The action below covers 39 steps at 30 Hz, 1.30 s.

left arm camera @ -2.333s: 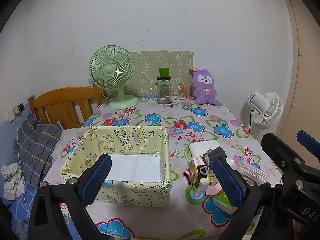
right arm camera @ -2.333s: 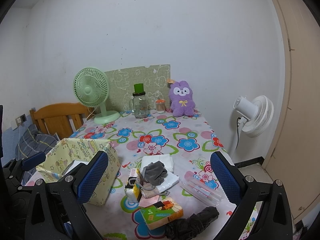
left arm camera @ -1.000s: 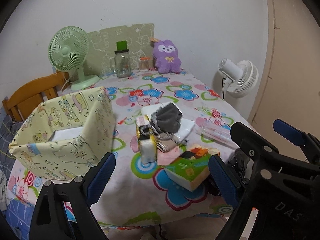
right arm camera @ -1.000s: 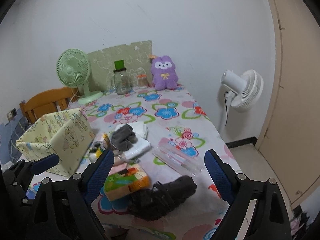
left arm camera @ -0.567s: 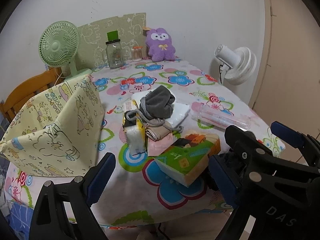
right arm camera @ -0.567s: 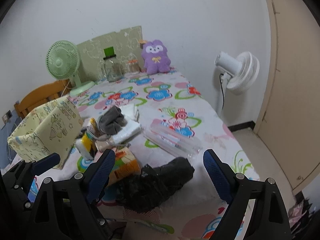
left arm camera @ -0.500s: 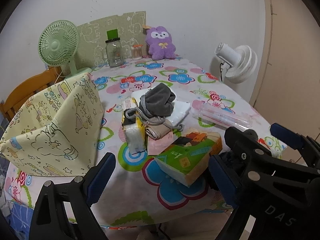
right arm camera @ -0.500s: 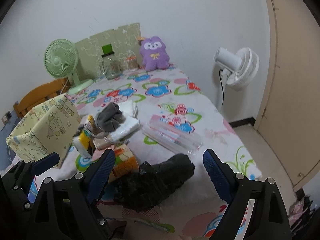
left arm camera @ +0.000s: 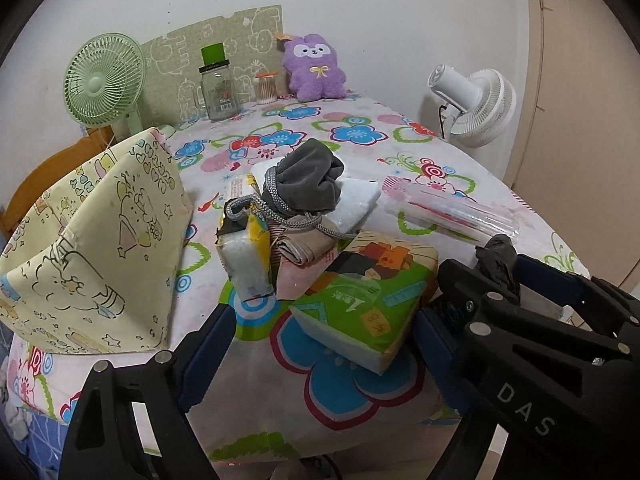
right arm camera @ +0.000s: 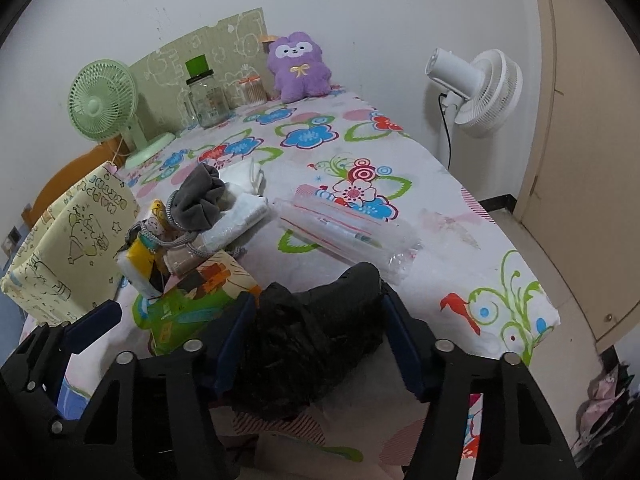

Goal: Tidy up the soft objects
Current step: 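Grasp the black plastic bundle with the right tool while the left tool grasps the green tissue pack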

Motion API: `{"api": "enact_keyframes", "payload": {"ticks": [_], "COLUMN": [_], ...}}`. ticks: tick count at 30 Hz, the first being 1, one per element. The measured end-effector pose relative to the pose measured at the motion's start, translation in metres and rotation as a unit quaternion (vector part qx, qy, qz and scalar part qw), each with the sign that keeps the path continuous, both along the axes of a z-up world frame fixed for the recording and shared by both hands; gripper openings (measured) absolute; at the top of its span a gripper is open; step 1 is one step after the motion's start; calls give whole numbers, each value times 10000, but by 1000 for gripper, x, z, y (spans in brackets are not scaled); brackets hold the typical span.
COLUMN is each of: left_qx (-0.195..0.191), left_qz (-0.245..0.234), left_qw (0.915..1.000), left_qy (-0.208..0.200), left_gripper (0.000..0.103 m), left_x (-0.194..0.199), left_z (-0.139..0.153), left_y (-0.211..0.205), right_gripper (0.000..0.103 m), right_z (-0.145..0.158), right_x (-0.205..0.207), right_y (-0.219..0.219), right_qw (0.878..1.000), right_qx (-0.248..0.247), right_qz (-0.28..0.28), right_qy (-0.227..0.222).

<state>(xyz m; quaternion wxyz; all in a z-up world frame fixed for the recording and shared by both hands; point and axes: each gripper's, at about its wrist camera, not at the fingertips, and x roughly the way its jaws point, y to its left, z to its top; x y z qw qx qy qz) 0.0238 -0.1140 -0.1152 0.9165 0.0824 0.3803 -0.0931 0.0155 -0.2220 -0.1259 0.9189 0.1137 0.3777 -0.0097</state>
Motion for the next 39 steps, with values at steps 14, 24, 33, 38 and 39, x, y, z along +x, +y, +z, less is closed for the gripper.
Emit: {"api": "enact_keyframes", "payload": {"ticks": [14, 24, 33, 38, 39], "left_qx": [-167, -251, -346, -411, -418], "left_qz": [-294, -311, -248, -221, -217], "left_qw": [9992, 9991, 9991, 9987, 9987], "left_qy": [221, 131, -52, -188, -209], "left_gripper": [60, 56, 56, 56, 56], "left_x": [11, 9, 6, 6, 6], "left_z": [-5, 4, 25, 40, 42], "left_y": [-8, -3, 7, 11, 11], "right_gripper": [46, 46, 46, 46, 46], "right_z": [2, 9, 30, 46, 50], "right_x": [9, 11, 10, 9, 9], "right_y": [5, 11, 19, 24, 25], "right_qw": [9998, 9997, 9991, 9983, 9981], "right_qx": [-86, -137, -222, -303, -322], "right_qz": [174, 207, 230, 249, 249], "right_qy": [-38, -87, -284, -439, -473]}}
